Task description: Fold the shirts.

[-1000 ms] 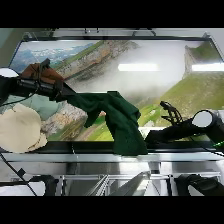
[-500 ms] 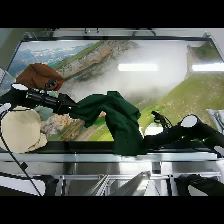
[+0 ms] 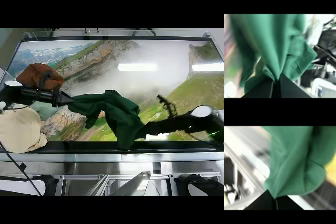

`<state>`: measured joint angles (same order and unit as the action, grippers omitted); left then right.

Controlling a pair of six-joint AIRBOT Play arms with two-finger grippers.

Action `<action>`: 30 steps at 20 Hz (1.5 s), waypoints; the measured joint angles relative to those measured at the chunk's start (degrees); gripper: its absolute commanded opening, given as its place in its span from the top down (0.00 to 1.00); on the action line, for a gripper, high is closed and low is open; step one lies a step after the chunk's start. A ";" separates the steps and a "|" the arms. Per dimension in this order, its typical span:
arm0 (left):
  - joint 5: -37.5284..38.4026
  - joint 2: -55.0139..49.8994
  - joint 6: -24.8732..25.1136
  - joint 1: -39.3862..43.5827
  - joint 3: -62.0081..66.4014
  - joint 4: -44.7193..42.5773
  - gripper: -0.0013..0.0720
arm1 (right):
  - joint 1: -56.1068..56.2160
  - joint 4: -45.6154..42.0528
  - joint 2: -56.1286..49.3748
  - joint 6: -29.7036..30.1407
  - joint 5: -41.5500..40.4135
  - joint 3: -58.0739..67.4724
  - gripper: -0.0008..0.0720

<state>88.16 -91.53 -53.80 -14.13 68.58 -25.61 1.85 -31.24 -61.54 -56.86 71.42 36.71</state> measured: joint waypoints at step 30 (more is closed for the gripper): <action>5.07 -15.43 -4.37 -2.08 19.32 9.90 0.54 | -19.28 4.02 -19.12 7.48 -14.67 33.40 0.56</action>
<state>93.23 -106.96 -58.17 -16.21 87.90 -15.70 -17.43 -27.22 -80.66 -49.39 56.75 70.11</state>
